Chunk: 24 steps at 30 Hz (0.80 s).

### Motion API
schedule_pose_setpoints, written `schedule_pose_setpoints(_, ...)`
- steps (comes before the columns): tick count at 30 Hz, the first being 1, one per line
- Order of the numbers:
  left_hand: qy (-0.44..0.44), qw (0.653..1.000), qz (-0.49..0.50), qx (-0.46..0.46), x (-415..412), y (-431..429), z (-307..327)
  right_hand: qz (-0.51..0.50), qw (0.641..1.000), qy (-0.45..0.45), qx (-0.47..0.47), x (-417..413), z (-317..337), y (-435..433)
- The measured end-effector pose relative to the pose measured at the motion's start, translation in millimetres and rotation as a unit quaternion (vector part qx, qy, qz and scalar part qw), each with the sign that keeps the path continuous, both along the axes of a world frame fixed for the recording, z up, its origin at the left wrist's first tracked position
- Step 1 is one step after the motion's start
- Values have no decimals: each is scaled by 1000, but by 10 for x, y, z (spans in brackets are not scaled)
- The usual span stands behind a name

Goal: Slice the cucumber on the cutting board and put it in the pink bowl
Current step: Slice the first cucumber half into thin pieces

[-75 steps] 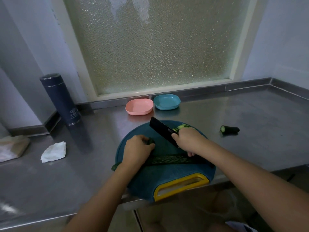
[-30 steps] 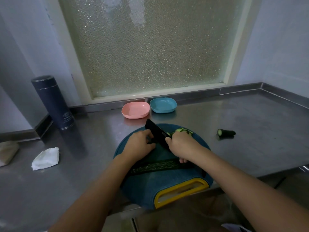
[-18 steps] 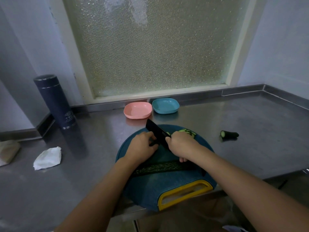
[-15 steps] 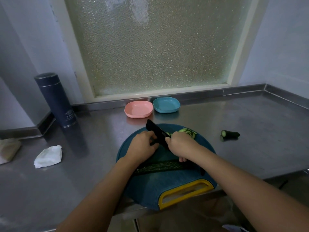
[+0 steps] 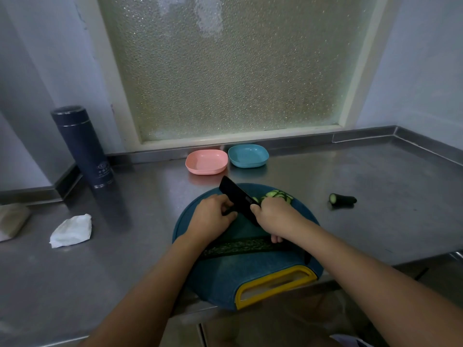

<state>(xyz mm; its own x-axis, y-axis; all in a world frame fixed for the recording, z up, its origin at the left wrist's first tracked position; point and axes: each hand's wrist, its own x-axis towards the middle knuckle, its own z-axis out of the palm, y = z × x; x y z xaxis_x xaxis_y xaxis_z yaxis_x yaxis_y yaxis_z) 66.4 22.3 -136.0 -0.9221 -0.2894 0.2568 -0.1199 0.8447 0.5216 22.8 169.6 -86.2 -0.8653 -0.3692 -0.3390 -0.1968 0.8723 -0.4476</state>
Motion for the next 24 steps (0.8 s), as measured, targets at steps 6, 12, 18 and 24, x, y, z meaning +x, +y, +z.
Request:
schedule_pose_setpoints(6, 5, 1000, 4, 3, 15, 11, 5, 3, 1000, 6, -8, 43, 47, 15)
schedule_pose_setpoints(12, 4, 1000, 10, 2, 13, 8, -4, 4, 1000, 11, 5, 75, 45, -17)
schedule_pose_setpoints(18, 7, 1000, 9, -3, 8, 3, -18, -4, 999, 32, 35, 89, 47, -125)
schedule_pose_setpoints(24, 7, 1000, 2, 15, 32, -15, -13, 10, 998, 48, 42, 89, 14, -117)
